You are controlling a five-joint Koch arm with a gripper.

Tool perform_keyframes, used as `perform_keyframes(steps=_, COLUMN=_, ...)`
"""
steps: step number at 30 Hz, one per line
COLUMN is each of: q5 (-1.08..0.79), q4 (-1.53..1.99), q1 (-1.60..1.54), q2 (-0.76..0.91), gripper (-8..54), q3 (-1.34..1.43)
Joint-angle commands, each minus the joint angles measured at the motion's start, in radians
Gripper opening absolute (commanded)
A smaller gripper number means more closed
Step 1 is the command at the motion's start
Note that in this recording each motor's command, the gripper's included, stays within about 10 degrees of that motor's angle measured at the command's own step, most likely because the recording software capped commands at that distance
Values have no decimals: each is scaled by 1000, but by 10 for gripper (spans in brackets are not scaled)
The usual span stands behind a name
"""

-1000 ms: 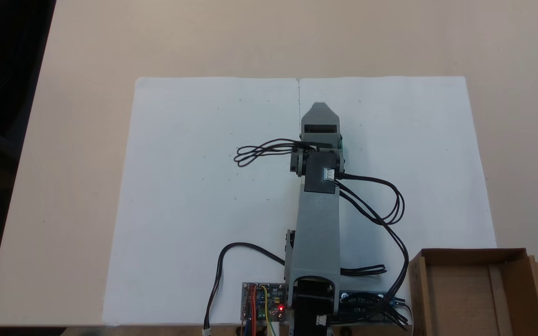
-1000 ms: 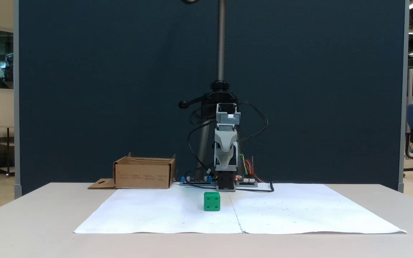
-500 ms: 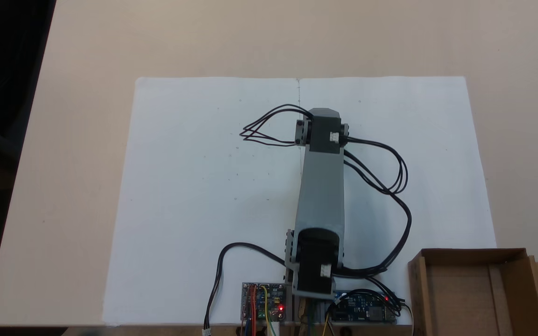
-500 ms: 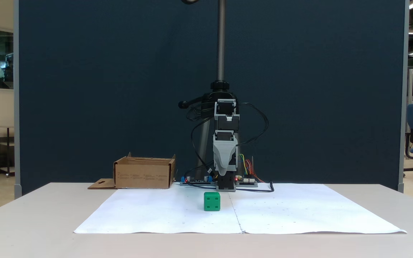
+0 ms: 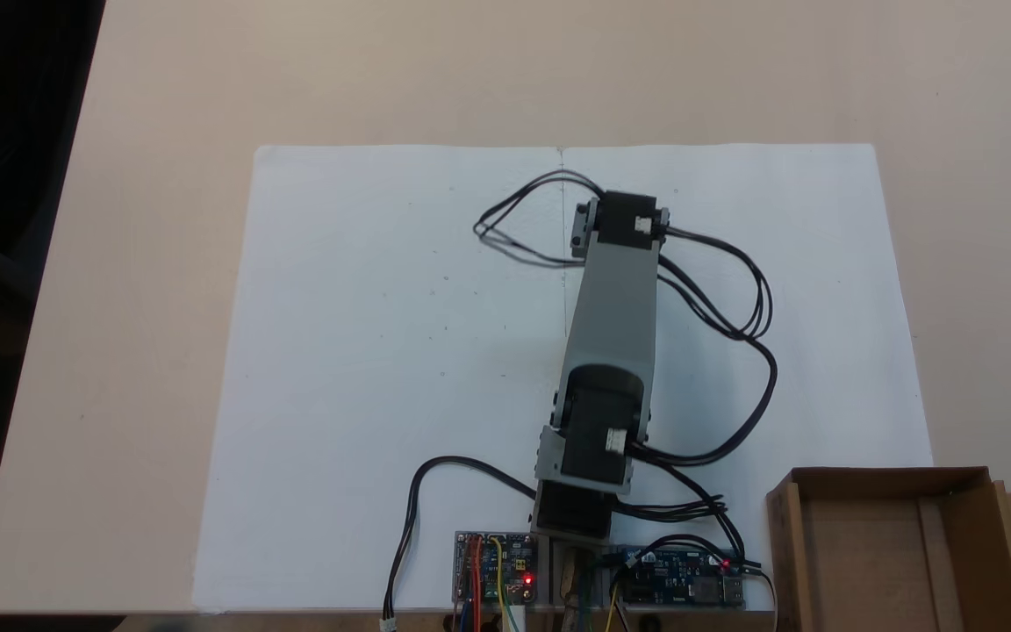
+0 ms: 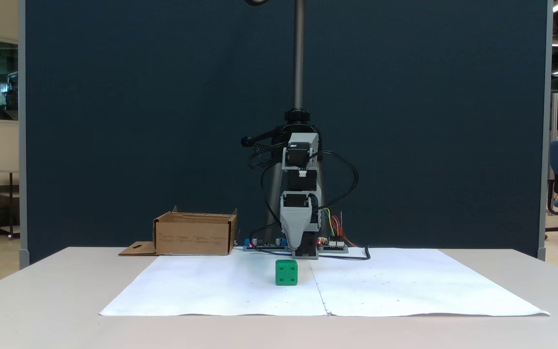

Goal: Grasp a green dice and put it in the bin.

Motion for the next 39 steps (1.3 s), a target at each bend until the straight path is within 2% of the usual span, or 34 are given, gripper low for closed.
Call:
perform_keyframes(steps=1, q5=-80, q4=9, q1=20, q2=-9, gripper=422, q3=-55)
perform_keyframes(steps=22, q5=-123, q4=9, q1=57, q2=-202, gripper=422, q3=-135)
perform_keyframes(steps=36, q5=-115, q4=14, q1=87, q2=-264, gripper=419, q3=-149)
perform_keyframes(steps=39, q5=-66, q4=14, q1=91, q2=-264, gripper=419, q3=-149)
